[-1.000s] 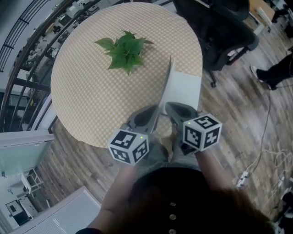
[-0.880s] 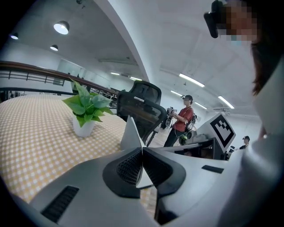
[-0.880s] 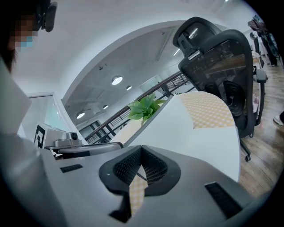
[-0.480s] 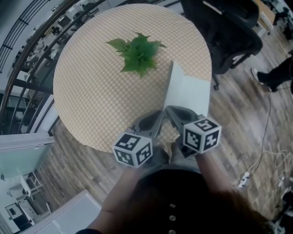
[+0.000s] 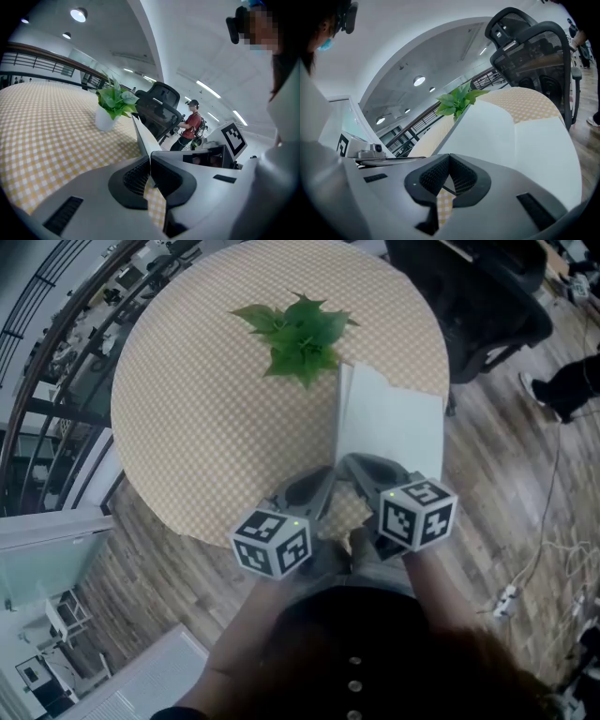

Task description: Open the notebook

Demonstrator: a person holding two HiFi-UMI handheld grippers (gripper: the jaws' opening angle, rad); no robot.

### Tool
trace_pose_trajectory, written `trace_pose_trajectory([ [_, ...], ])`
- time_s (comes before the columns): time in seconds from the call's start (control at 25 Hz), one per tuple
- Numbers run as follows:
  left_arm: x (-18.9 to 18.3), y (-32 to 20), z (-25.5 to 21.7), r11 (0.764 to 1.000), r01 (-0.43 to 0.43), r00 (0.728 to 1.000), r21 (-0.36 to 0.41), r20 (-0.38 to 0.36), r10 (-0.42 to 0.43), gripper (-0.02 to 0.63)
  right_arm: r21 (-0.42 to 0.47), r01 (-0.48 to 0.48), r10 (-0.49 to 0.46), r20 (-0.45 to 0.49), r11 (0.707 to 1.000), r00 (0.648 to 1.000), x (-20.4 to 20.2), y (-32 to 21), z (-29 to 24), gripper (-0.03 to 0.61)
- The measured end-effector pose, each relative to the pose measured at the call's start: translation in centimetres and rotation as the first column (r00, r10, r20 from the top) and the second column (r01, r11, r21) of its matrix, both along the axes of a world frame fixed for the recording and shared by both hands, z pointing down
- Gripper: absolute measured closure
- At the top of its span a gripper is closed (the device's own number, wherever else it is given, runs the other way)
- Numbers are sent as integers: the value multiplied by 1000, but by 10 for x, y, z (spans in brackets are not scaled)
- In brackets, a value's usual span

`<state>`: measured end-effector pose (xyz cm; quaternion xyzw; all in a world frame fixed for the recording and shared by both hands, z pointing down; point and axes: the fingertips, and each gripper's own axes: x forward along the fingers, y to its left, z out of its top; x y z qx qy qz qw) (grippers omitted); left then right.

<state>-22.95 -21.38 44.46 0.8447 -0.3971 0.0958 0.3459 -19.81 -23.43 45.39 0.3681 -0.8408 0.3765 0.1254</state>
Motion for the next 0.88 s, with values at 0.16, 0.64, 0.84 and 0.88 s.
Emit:
trace_pose_trajectory([
  [0.16,-9,-1,9,1000,-5,1000,-16,8,5,595,-14,-9,9,-2,1000,1000,-6,1,6,568],
  [0.64,-31,-3,46,994,-10,998,-106,55,16,592,-54,20,-21,-32,998,999,-24,5,30,568],
  [0.84,-39,-3,61,992,4,993,-123,118,11,592,-77,23,-26,-44,997,999,-29,8,40,568],
  [0.88,-40,-4,63,992,5,992,-126,123,11,592,-81,24,-28,-47,996,999,-30,9,42,568],
])
